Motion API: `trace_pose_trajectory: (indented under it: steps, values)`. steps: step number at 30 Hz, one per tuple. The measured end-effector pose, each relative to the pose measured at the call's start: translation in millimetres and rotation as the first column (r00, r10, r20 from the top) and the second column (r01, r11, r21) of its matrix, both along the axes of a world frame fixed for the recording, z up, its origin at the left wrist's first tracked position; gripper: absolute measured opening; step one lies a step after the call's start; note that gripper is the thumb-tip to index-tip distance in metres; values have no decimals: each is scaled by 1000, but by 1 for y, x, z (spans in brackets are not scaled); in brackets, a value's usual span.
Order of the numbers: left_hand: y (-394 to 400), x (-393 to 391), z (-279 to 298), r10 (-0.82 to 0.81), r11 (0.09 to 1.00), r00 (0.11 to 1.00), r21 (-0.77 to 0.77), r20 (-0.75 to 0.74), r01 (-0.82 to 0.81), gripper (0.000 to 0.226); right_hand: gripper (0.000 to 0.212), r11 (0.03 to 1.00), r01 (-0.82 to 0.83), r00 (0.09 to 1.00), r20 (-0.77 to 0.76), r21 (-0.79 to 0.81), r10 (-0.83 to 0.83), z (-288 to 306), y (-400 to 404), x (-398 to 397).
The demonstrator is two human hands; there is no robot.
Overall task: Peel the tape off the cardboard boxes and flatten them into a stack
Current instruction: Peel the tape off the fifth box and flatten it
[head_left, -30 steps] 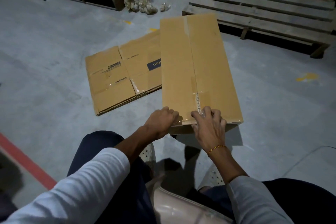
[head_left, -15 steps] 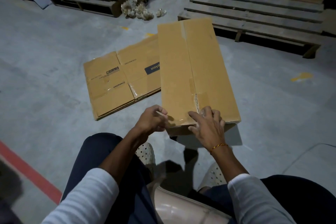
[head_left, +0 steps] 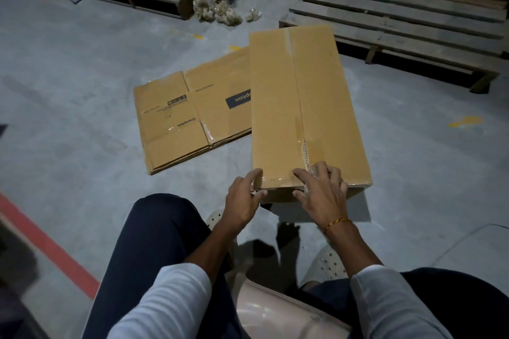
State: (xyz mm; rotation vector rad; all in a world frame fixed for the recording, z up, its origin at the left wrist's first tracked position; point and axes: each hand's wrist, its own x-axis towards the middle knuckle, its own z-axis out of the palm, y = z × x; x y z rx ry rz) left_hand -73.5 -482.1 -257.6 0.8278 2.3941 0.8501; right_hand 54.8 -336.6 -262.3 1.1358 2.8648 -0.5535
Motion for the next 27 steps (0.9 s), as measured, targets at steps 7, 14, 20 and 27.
trace_pose_trajectory:
  steps: [7, 14, 20, 27]
  values:
    - [3, -3, -3, 57, 998, 998, -35, -41, -58, 4, 49, 999, -36, 999, -14, -24, 36, 3, -4, 0]
    - [0, 31, 3, 152, 968, 902, 124, 404, -218, 19, 34, 992, -115, 993, -5, -45, 115, 2, -15, -4]
    - [-6, 16, -7, 508, 704, 542, 40, 669, -709, 18, 9, 997, 1, 980, -199, -81, -17, -2, -12, 2]
    - [7, 7, -4, 437, 797, 592, 14, 677, -604, 39, 13, 996, -20, 981, -191, -85, 3, -2, -9, 5]
